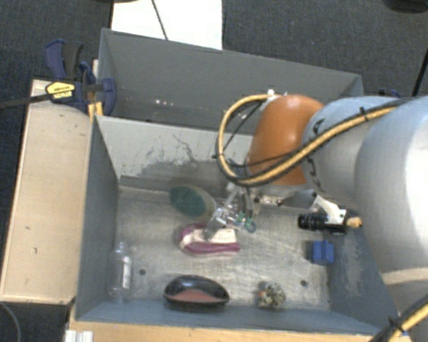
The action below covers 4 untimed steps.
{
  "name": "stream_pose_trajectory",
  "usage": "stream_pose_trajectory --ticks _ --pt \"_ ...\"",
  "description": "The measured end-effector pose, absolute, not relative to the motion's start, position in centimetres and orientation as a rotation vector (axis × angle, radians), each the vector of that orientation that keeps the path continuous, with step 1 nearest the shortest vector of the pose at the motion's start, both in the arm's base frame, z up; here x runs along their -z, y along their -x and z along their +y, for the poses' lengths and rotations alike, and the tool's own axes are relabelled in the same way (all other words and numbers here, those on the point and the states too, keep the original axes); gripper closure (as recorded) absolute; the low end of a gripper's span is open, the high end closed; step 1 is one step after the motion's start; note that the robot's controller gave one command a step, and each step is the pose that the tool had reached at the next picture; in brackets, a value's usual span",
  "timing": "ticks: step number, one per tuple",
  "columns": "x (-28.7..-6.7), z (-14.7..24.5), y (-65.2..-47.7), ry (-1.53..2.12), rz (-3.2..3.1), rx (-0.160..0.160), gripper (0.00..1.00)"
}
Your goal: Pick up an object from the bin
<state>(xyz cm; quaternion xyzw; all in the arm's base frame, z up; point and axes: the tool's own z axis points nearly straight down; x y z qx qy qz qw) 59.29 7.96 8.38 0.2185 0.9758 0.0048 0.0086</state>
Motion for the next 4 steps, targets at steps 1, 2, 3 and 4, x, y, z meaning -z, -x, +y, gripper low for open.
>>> stream_pose_trajectory --ticks 1,2,3,4 --pt "-8.4 8.3 -59.0 -0.789 3.023 -0.009 0.00" --pt "-11.6 10.6 -57.8 -1.183 2.905 -0.006 0.00" --pt "-9.2 10.8 -58.0 -1.200 2.897 -0.011 0.00" --pt "-10.9 12.3 -59.1 -0.753 3.044 -0.004 0.00"
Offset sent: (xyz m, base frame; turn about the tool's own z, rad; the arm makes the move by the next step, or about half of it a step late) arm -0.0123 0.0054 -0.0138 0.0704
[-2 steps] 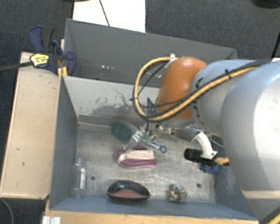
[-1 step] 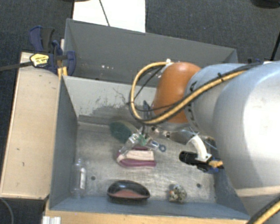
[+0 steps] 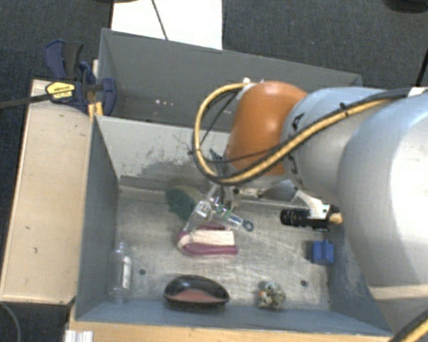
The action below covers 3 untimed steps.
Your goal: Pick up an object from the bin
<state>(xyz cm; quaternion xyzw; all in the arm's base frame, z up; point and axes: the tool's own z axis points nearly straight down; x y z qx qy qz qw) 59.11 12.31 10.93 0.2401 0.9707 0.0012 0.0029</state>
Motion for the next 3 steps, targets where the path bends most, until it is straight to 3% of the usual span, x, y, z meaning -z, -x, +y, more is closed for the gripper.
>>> stream_pose_trajectory --ticks 1,3 --pt "-9.2 12.5 -59.0 -0.752 3.041 -0.012 0.00" --pt "-8.2 13.6 -58.3 -1.064 2.938 -0.031 0.00"
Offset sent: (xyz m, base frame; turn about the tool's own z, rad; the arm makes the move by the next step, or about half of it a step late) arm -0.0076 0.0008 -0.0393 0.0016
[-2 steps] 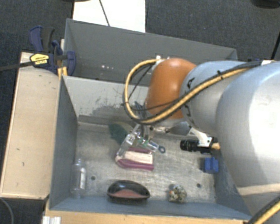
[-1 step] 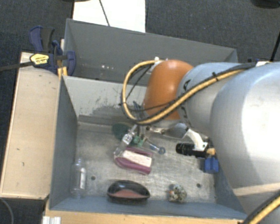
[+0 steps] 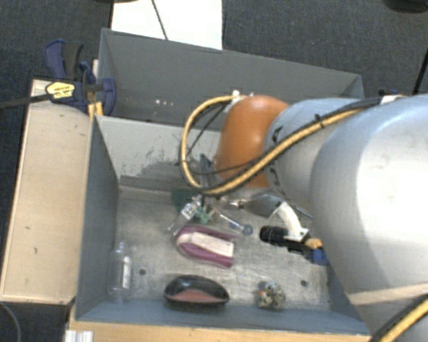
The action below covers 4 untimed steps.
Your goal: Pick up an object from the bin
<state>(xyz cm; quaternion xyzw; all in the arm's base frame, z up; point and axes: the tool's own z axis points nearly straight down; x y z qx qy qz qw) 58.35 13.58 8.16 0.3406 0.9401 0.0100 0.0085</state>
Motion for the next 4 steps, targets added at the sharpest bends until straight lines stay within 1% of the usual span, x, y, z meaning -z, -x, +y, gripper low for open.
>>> stream_pose_trajectory --ticks 1,2,3,4 --pt "-7.4 13.9 -59.2 -1.185 2.906 -0.003 0.00" --pt "-8.4 12.2 -57.9 -1.410 2.809 0.000 0.00" --pt "-7.3 12.2 -58.5 -1.536 2.737 -0.006 0.00" --pt "-7.6 11.8 -58.8 -1.530 2.727 -0.005 1.00"
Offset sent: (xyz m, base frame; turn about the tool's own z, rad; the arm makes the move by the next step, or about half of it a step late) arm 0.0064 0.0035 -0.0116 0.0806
